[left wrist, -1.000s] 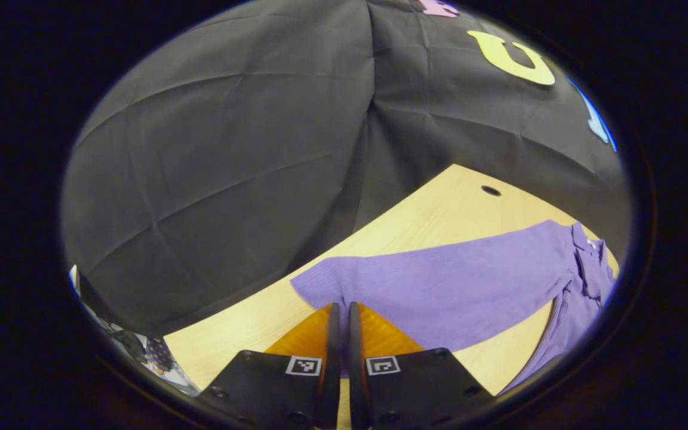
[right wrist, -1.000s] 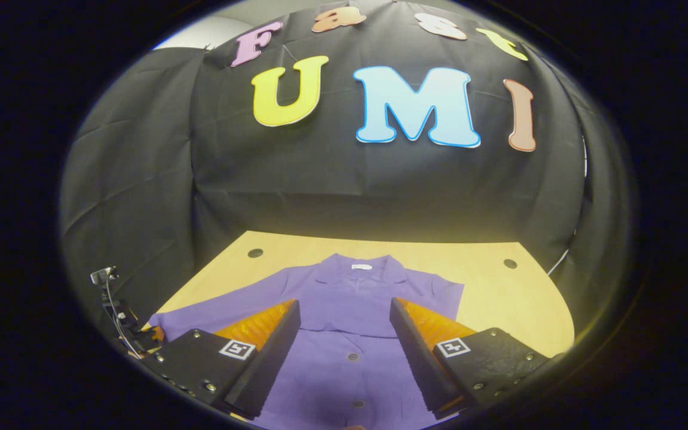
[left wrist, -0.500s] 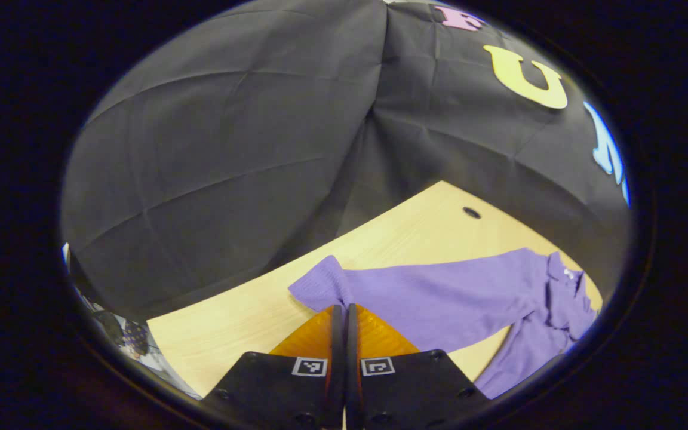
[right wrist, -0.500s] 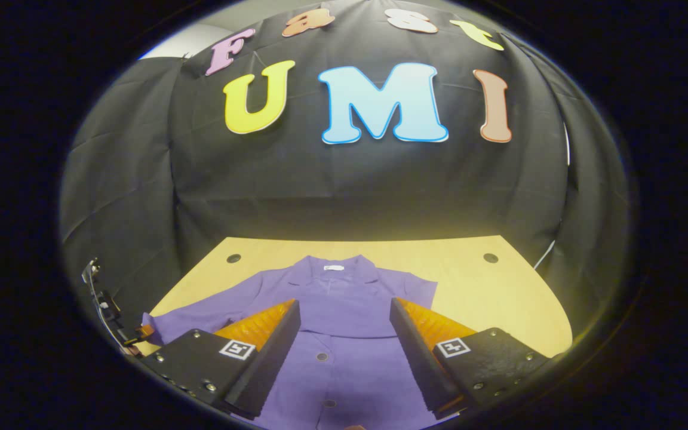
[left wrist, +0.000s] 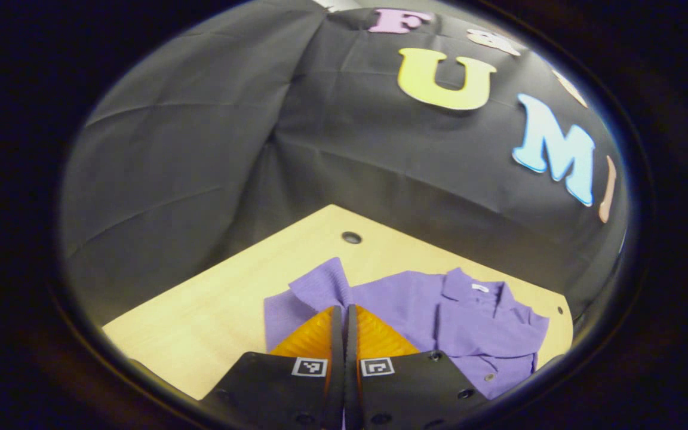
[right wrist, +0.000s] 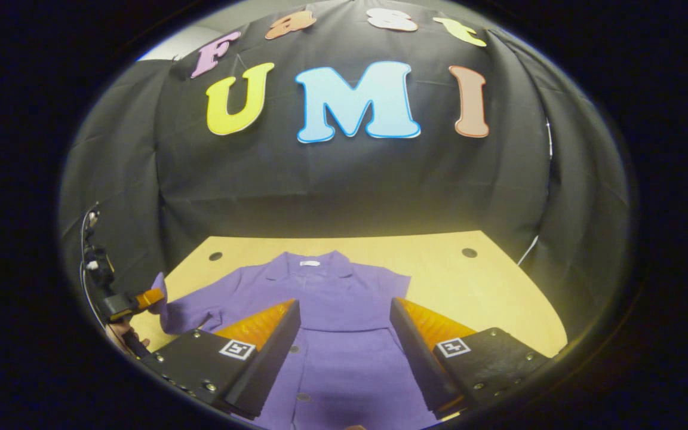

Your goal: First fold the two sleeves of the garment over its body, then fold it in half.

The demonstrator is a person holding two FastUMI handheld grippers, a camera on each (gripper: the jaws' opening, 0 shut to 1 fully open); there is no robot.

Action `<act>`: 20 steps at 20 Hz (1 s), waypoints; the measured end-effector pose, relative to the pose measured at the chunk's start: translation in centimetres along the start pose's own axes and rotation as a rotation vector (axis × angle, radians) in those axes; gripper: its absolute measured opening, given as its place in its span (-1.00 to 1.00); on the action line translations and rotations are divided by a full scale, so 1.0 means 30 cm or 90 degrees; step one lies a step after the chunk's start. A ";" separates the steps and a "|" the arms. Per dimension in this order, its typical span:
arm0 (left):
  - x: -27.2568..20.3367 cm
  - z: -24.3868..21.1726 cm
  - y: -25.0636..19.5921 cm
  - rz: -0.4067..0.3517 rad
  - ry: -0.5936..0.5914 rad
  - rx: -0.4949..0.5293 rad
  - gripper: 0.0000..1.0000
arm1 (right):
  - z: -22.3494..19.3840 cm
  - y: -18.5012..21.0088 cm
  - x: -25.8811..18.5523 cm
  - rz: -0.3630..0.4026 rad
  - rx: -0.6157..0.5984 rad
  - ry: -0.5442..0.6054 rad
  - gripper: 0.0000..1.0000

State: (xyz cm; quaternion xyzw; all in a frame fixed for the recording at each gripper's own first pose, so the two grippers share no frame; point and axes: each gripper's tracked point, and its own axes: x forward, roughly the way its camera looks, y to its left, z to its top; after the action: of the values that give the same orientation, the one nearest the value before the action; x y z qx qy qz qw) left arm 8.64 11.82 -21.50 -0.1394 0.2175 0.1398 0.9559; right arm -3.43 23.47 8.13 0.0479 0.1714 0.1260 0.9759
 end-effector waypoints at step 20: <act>0.000 -0.279 -1.123 -0.313 0.033 0.156 -0.89 | -0.153 -0.430 -0.119 -0.107 0.068 0.041 0.89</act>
State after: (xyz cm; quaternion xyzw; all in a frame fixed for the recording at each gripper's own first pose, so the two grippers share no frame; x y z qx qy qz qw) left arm 16.54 -21.99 -21.82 -0.0748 0.2169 -0.1276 0.9649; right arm -5.31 10.33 3.22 0.0809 0.2122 0.0360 0.9732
